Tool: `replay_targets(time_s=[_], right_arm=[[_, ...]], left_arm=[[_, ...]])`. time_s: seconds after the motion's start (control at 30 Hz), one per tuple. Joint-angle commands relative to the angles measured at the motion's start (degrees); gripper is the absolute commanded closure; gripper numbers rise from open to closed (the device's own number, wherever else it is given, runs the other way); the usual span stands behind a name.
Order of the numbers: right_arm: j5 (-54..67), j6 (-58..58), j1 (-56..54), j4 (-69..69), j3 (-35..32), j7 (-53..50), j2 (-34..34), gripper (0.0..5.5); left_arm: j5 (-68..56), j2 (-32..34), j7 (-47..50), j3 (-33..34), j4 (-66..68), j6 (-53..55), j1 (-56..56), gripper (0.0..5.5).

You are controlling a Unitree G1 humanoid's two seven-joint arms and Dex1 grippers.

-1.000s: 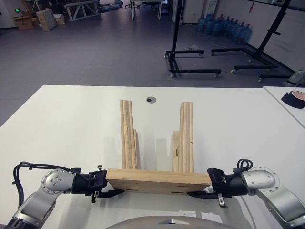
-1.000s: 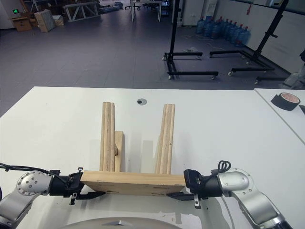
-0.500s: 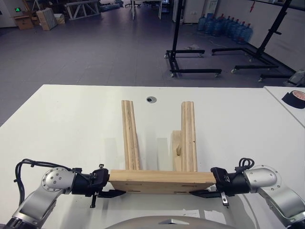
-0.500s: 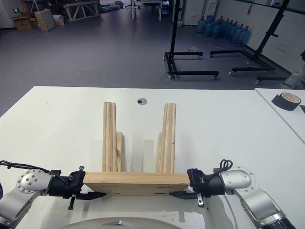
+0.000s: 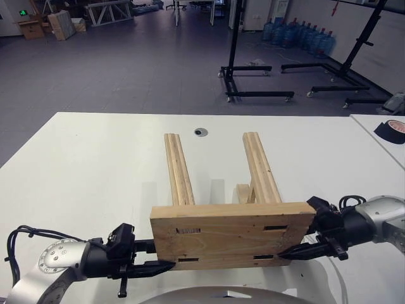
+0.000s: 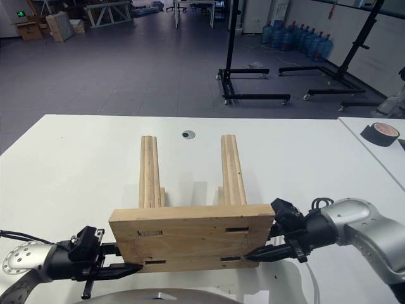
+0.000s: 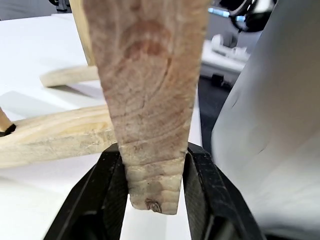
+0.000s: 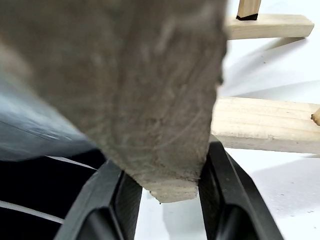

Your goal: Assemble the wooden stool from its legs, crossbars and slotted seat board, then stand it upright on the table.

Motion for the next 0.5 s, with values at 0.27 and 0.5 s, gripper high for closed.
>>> replay_targets(time_s=[0.27,0.5], right_arm=[[44.7,20.6,8.0,-7.6,-13.1,-13.1,-2.4,4.14],[64.2,15.4,9.5,-6.5,-10.2,-30.9,-4.0,4.14]], left_arm=[[-20.0,-6.4,17.8,6.2,-14.5,7.1,4.1,4.09],[-33.0,-10.4,32.5,5.7,-16.7,9.1,3.0,4.04]])
